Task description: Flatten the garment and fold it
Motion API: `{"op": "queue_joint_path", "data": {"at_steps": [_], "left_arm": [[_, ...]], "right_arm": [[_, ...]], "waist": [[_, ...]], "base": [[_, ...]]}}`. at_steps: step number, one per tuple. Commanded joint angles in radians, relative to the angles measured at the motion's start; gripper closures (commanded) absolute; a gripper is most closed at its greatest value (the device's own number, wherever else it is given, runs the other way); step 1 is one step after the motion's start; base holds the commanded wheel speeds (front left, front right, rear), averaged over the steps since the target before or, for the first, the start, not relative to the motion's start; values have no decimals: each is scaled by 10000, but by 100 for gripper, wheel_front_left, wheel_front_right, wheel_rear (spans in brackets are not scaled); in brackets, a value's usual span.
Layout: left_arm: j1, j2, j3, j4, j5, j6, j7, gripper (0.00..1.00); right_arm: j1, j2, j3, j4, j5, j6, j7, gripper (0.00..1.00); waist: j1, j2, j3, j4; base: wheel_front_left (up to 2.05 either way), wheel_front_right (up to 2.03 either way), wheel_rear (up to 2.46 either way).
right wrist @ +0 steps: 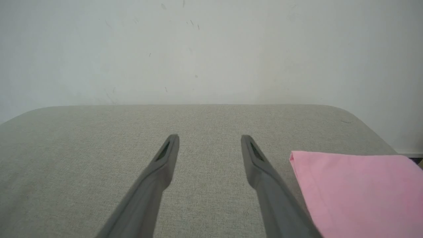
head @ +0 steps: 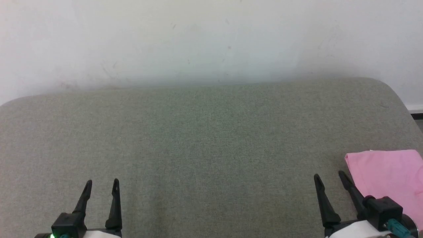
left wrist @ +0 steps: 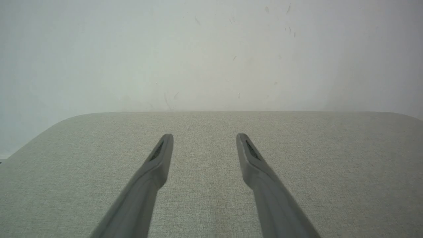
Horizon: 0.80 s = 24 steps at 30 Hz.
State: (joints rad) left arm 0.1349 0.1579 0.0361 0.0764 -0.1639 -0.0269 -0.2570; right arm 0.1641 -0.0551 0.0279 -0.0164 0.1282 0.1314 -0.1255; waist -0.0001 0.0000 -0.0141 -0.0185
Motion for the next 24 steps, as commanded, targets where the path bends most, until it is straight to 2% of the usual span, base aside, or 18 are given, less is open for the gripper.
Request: {"op": "queue_joint_path", "data": {"at_steps": [1,12,13,24], "left_arm": [[126,-33,-28,54,116,-62,-47,0],[210,-57,-87,157,200,-55,-47,0],[83,-52,-67,126,87,2,5,100],[2,-108,-83,74,151,18,155,100]], "right_arm": [[186,44,-1,-165,43,-7,42,0],[306,47,-115,-587,-78,-7,145,0],[215,10,-119,-536,-49,0,118,100],[114,4,-129,-477,-114,0,177,100]], "waist": [[1,0,-44,-40],[1,0,-119,-65],[1,0,-122,-64],[1,0,-108,-51]], "base": [[0,0,0],[0,0,0],[0,0,0],[0,0,0]]}}
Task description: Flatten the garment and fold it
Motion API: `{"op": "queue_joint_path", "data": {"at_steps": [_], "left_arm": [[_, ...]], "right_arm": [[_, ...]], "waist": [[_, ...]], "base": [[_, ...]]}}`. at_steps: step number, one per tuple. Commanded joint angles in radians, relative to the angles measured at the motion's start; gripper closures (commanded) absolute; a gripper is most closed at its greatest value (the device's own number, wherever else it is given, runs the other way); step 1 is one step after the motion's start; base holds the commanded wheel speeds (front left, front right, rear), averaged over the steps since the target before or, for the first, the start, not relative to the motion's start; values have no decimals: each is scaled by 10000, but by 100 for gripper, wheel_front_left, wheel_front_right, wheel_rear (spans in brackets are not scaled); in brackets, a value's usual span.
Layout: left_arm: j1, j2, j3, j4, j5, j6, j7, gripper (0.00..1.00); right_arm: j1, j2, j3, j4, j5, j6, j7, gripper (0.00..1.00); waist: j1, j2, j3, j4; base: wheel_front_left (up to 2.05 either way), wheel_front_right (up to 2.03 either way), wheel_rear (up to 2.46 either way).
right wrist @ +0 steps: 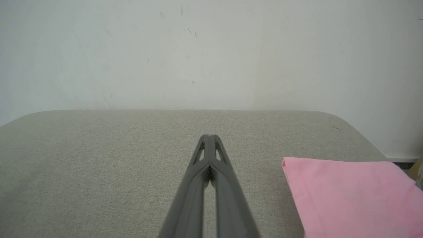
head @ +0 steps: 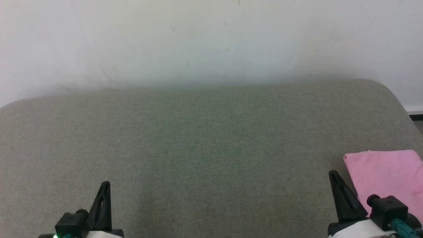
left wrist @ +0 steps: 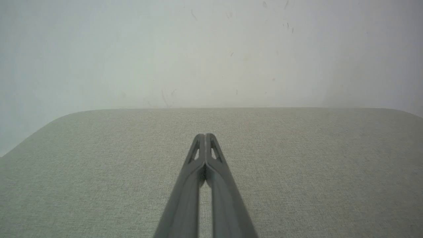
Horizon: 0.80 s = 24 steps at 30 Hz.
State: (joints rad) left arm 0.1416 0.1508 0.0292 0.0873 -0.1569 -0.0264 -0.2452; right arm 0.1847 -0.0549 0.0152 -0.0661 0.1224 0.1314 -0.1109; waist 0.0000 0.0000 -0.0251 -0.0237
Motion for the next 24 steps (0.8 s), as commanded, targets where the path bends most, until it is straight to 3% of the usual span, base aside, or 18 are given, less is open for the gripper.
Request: {"op": "queue_joint_path", "data": {"at_steps": [1,24], "left_arm": [[-75,-45,-17,-42,95,15,57,100],[-338,-233,-71,-205,384,64,526,100]], "right_arm": [[-107,3,-4,25,-66,0,41,100],[-448,12,-33,150,-293,-2,250,100]], "waist": [[0,0,3,3],[0,0,52,49]], "base": [[0,0,0],[0,0,0]]}}
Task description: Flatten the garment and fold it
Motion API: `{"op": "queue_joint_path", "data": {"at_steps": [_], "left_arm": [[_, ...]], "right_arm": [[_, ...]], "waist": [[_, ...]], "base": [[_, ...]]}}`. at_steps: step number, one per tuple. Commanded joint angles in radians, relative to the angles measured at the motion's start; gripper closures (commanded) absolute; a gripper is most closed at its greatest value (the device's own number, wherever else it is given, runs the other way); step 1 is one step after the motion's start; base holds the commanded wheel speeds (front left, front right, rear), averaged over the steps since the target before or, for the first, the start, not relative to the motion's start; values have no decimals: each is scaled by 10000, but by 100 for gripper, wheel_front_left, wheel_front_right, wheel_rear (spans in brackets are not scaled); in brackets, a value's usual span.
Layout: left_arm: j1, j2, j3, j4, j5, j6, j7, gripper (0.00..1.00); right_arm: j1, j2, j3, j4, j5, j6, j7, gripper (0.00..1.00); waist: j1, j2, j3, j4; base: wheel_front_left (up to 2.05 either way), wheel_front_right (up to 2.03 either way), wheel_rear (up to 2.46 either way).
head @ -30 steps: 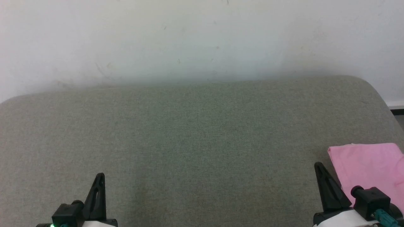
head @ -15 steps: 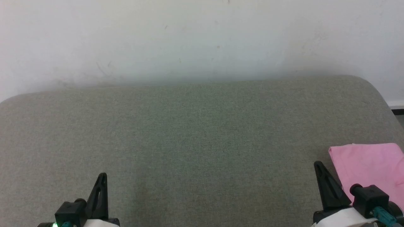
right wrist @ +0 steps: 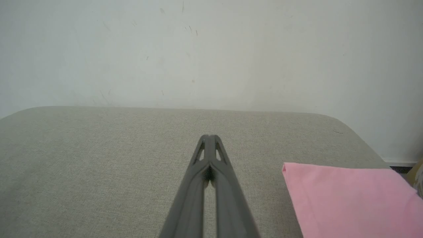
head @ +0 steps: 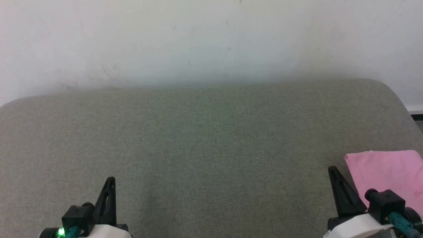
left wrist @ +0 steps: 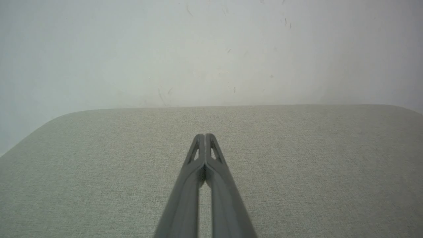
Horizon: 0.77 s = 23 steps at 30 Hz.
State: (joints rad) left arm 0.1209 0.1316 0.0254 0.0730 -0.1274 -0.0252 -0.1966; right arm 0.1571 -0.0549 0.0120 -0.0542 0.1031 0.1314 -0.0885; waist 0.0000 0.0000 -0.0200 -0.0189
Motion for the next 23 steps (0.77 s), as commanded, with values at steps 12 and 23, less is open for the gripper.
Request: {"op": "queue_joint_path", "data": {"at_steps": [12,23], "left_arm": [[-269,-140,-61,-147,240,78,286,100],[-395,-230,-86,-224,378,101,511,100]], "right_arm": [[-350,16,-16,96,-218,-3,135,100],[-513,20,-30,155,-327,-3,235,100]], "waist": [[0,0,26,25],[0,0,49,47]], "base": [[0,0,0],[0,0,0]]}}
